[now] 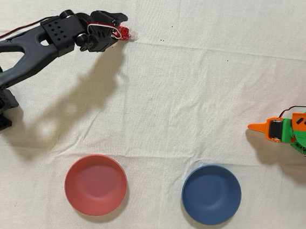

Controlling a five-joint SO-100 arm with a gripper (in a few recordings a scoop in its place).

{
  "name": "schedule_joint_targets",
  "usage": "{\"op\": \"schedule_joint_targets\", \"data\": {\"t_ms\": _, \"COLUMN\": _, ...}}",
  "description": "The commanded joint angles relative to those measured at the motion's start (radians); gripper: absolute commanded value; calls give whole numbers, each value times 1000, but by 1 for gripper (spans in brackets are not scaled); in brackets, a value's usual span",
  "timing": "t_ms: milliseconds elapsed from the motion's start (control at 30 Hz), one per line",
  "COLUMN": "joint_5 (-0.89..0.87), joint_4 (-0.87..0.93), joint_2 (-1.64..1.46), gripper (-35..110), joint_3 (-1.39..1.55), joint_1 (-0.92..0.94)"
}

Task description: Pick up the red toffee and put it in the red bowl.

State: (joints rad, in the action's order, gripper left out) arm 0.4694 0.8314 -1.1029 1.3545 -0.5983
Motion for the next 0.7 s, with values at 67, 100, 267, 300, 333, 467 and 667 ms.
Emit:
{"op": "schedule_joint_targets", "data": {"t_ms": 67, "joint_5": 12, "joint_4": -25, "joint_2": -9, "gripper": 25, "joint_3": -15, "joint_1": 5}}
{"op": "schedule_joint_targets", "data": {"t_ms": 100, "joint_5": 11, "joint_4": -29, "joint_2": -6, "gripper": 25, "joint_3": -15, "joint_1": 5}}
{"op": "schedule_joint_targets", "data": {"t_ms": 267, "joint_5": 9, "joint_4": -46, "joint_2": 18, "gripper": 25, "joint_3": -21, "joint_1": 5}}
{"op": "schedule_joint_targets", "data": {"t_ms": 300, "joint_5": 9, "joint_4": -49, "joint_2": 23, "gripper": 25, "joint_3": -25, "joint_1": 5}}
{"op": "schedule_joint_targets", "data": {"t_ms": 333, "joint_5": 9, "joint_4": -51, "joint_2": 26, "gripper": 25, "joint_3": -29, "joint_1": 5}}
{"op": "schedule_joint_targets", "data": {"t_ms": 467, "joint_5": 8, "joint_4": -55, "joint_2": 44, "gripper": 25, "joint_3": -38, "joint_1": 5}}
{"op": "schedule_joint_targets", "data": {"t_ms": 667, "joint_5": 15, "joint_4": -77, "joint_2": 64, "gripper": 25, "joint_3": -29, "joint_1": 8}}
